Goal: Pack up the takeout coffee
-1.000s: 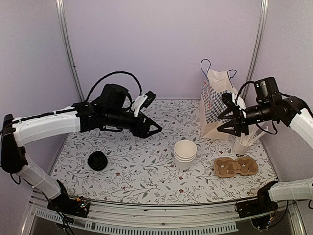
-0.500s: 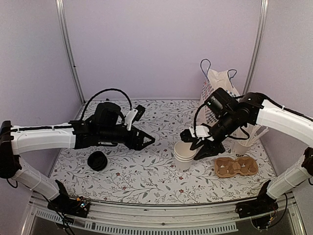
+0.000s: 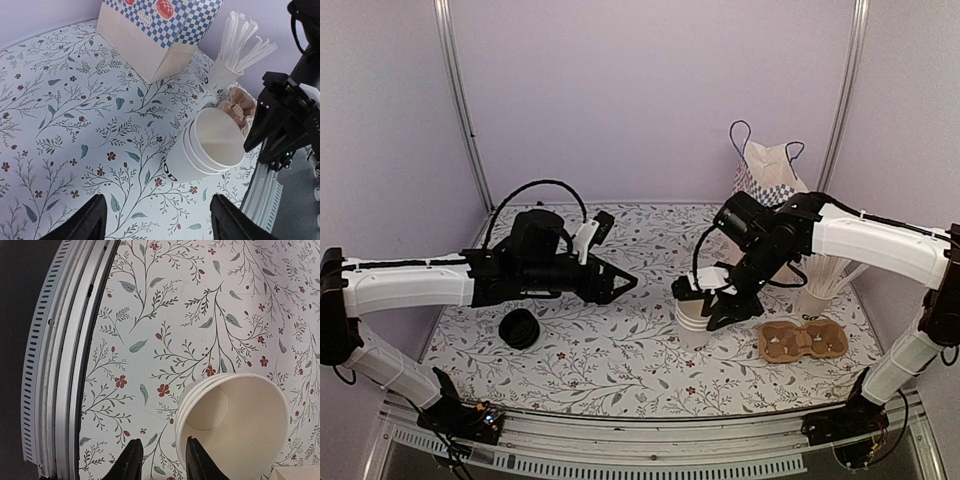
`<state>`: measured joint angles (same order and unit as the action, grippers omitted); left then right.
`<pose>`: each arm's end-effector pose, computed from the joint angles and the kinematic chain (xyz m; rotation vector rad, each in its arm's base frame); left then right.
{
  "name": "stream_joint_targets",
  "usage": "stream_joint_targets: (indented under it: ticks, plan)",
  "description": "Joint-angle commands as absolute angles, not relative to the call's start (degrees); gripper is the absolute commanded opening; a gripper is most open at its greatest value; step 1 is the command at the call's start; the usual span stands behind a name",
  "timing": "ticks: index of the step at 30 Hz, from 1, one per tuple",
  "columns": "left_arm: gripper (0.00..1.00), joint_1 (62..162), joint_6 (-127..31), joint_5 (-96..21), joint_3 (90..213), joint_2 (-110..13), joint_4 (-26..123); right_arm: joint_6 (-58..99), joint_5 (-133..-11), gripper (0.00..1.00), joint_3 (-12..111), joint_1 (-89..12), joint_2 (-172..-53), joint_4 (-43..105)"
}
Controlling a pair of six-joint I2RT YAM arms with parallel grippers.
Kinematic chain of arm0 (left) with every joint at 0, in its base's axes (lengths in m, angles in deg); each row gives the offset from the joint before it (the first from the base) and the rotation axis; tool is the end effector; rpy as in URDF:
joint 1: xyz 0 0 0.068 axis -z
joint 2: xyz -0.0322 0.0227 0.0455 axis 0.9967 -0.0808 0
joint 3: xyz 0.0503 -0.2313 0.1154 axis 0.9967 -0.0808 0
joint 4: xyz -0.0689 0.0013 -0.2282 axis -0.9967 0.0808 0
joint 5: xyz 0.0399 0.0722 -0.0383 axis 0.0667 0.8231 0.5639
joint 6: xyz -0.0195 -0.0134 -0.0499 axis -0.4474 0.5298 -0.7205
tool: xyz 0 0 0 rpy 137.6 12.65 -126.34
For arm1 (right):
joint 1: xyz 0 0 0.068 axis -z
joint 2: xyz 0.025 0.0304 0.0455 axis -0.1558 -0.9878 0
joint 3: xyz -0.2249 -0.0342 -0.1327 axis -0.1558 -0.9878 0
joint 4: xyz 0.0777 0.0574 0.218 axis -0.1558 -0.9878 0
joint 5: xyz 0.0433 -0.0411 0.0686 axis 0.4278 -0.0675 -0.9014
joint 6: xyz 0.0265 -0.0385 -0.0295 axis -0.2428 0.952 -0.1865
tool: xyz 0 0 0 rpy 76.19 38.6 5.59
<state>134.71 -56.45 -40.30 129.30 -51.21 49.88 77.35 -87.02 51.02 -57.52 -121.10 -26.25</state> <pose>0.1827 -0.2239 0.2599 0.6665 2.0752 -0.9285 0.1760 0.2213 0.2756 -2.1490 1.7199 0.5411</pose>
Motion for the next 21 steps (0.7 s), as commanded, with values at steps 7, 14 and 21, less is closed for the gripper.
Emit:
stream_joint_targets:
  ticks: [7, 14, 21]
  plan:
    - [0.73, 134.94, -56.29, -40.62, 127.26, -50.91, 47.20, 75.94, -84.09, 0.26, 53.23, -58.85, -124.45, -25.88]
    - [0.73, 134.76, -56.29, -40.44, 125.90, -51.11, 46.06, 75.67, -83.04, 0.18, 54.11, -59.07, -125.48, -25.82]
    - [0.73, 134.80, -60.41, -41.29, 123.57, -51.46, 42.26, 75.32, -82.92, 0.00, 54.57, -59.12, -126.11, -25.56]
